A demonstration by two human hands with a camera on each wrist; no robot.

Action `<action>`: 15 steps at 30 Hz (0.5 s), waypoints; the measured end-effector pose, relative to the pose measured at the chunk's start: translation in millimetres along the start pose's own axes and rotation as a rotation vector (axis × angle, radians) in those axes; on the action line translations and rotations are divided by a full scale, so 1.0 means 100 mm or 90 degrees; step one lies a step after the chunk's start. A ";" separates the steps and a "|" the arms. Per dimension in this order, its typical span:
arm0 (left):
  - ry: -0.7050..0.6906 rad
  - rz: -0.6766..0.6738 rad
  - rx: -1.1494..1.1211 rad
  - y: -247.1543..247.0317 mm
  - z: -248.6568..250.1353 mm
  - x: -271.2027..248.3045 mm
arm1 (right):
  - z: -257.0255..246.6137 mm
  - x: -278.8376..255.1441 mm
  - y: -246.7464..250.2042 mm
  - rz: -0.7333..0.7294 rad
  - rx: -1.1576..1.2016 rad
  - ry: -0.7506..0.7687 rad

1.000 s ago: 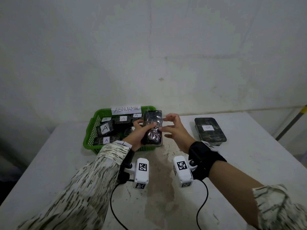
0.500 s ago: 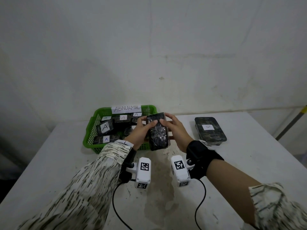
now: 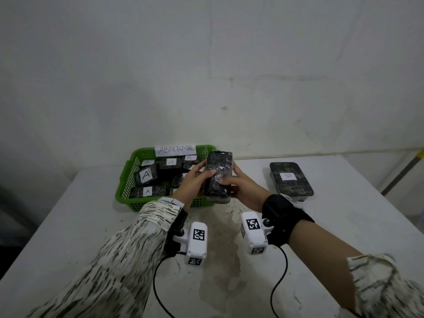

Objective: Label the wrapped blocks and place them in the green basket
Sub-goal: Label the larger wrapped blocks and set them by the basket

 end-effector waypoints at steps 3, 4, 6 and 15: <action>0.033 -0.054 -0.025 -0.06 -0.03 -0.01 | -0.03 -0.01 0.02 0.018 0.013 0.005; 0.043 -0.074 -0.032 -0.09 -0.04 -0.02 | -0.04 -0.01 0.03 0.025 0.007 0.004; 0.056 -0.077 -0.047 -0.10 -0.05 -0.01 | -0.03 -0.02 0.04 0.019 0.001 -0.017; 0.202 -0.087 -0.084 0.03 -0.20 0.05 | -0.03 -0.10 0.04 -0.144 -0.447 0.020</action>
Point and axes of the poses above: each hand's wrist, its own x-axis towards the middle knuckle, its own y-axis out of the back of the hand, z = x × y, the point moved 7 cm from there along x, towards the middle knuckle, and after that the axes turned 13 degrees about y, right-handed, at the moved point
